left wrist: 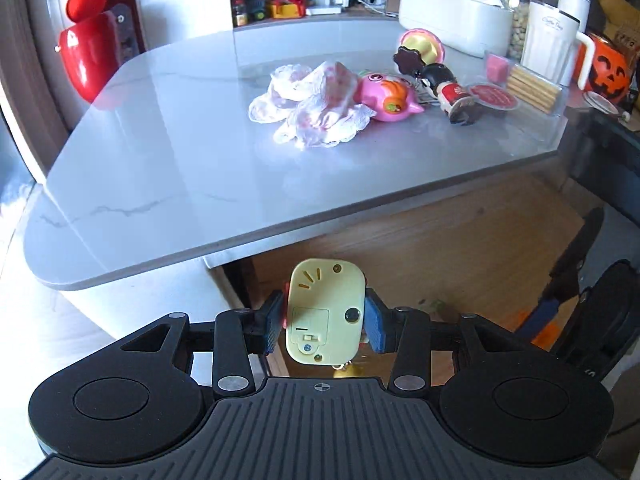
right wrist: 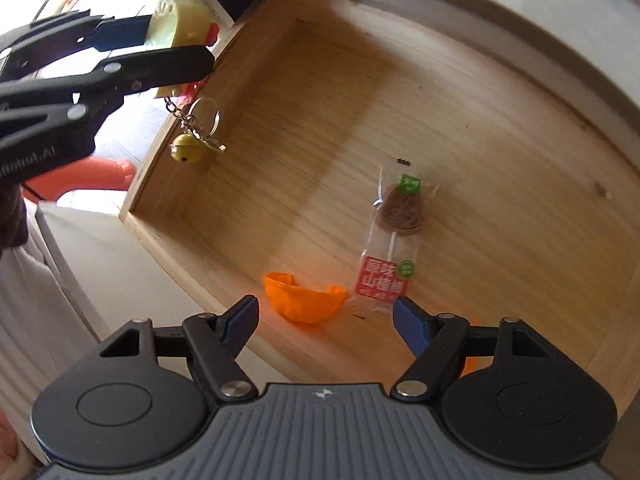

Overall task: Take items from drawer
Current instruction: 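Lift the yellow keychain with the left tool while the right tool reaches toward the orange toy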

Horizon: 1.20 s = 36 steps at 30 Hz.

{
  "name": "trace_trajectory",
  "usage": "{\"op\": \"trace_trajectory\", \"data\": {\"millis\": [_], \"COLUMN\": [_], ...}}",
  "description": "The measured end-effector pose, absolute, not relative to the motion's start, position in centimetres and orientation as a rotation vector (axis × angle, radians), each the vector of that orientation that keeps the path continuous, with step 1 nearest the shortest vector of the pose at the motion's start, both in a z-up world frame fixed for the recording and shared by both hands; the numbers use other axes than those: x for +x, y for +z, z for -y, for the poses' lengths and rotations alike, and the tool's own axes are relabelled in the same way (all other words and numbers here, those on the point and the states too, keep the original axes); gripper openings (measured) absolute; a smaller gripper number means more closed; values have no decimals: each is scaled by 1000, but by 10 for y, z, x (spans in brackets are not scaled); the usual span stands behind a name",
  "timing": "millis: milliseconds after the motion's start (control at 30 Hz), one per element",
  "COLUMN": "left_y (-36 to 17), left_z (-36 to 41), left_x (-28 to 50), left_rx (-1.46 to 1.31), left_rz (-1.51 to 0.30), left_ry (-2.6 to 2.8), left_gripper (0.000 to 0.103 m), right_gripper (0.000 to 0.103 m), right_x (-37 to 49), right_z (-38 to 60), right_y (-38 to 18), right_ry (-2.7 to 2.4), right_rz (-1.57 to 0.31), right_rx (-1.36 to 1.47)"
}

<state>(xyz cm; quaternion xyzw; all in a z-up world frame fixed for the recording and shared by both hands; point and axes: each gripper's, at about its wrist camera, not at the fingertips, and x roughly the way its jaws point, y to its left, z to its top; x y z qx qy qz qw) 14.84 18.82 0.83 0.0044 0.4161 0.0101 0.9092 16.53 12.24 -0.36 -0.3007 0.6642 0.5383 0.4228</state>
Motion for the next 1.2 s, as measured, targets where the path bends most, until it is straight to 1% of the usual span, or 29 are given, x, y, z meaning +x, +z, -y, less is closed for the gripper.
{"op": "trace_trajectory", "data": {"millis": [33,100,233,400,433,533,567,733,767,800,833,867,967,1033,1100,1133,1167,1200], "left_y": [-4,-1,4,5,5,4,3,1,1,0,-1,-2,-5,-5,-6,-6,-7,-8], "left_z": [-185,-186,-192,-195,-196,-198,-198,-194,-193,-192,-190,-189,-186,-185,-185,-185,-186,-186], "left_x": [141,134,130,129,128,126,126,127,128,129,130,131,133,132,132,132,133,133], "left_rx": [7,4,4,-1,-3,-10,-11,-4,0,4,8,13,20,18,17,17,16,15], "left_rz": [-848,-828,-804,-802,-801,-806,-810,-817,-820,-823,-828,-833,-849,-851,-853,-857,-861,-866], "left_ry": [22,29,63,77,79,84,86,80,78,77,76,74,66,60,60,62,66,70], "left_gripper": [46,46,46,46,46,46,46,46,46,46,46,46,46,46,46,46,46,46], "right_gripper": [76,76,76,75,73,52,51,49,47,41,19,17,17,17,17,18,18,19], "right_x": [163,155,148,143,143,137,136,138,140,144,147,152,167,175,174,172,172,172], "right_z": [-125,-131,-133,-143,-144,-145,-145,-135,-131,-128,-124,-119,-110,-108,-106,-105,-107,-106], "right_y": [-5,-11,-24,-40,-43,-53,-52,-35,-31,-27,-24,-21,-16,-14,-7,-5,-3,-2], "right_ry": [1308,1206,1066,1022,1006,1022,1034,1093,1099,1099,1098,1090,1061,1074,1154,1188,1219,1243], "right_rz": [-1693,-1756,-1815,-1879,-1889,-1909,-1905,-1804,-1782,-1772,-1771,-1767,-1710,-1596,-1410,-1347,-1310,-1315], "right_rx": [-737,-719,-737,-791,-792,-813,-818,-831,-823,-812,-802,-782,-761,-816,-939,-987,-1027,-1038]}}
